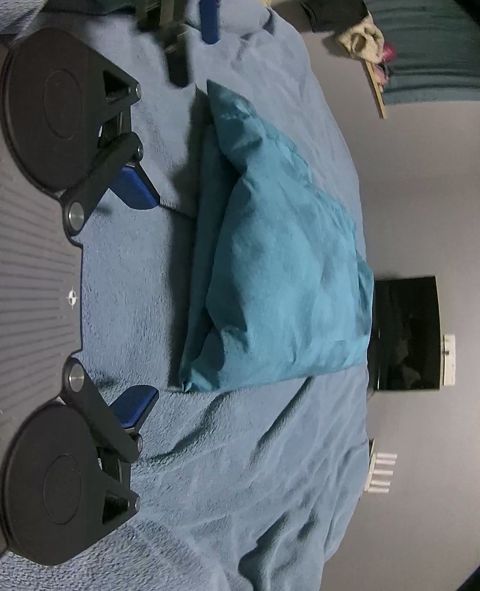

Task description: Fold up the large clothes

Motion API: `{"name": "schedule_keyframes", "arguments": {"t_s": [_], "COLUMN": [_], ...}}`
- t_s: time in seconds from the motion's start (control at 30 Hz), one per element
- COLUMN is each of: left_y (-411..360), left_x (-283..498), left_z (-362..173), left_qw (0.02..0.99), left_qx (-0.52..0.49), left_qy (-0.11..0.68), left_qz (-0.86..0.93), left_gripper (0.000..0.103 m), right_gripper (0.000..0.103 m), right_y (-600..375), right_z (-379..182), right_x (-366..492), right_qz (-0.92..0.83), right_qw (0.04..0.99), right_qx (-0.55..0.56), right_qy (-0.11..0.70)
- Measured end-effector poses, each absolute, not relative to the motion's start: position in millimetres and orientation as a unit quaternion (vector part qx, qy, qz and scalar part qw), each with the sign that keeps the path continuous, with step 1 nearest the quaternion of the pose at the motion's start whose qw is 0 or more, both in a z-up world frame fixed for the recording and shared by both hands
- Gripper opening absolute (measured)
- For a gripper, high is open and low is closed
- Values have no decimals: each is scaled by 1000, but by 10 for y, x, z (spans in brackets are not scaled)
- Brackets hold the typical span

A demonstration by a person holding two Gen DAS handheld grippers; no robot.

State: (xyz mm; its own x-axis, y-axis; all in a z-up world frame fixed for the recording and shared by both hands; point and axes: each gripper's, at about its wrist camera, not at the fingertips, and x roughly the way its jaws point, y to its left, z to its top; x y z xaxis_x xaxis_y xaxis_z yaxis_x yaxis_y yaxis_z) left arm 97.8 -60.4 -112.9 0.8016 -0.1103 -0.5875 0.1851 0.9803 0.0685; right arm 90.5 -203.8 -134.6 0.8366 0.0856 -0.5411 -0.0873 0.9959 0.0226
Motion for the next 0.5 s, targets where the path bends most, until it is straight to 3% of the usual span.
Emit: {"name": "schedule_keyframes", "arguments": {"t_s": [0.5], "left_y": [-583], "left_x": [1085], "left_z": [-1235], "left_qw": [949], "left_qx": [53], "left_qy": [296], "left_qz": [-90], "left_gripper": [102], "right_gripper": [103], "right_y": [-1981], "right_z": [-1481], "right_x": [998], "right_qz": [25], "right_qw": [960], "right_qx": [-22], "right_qy": [278]}}
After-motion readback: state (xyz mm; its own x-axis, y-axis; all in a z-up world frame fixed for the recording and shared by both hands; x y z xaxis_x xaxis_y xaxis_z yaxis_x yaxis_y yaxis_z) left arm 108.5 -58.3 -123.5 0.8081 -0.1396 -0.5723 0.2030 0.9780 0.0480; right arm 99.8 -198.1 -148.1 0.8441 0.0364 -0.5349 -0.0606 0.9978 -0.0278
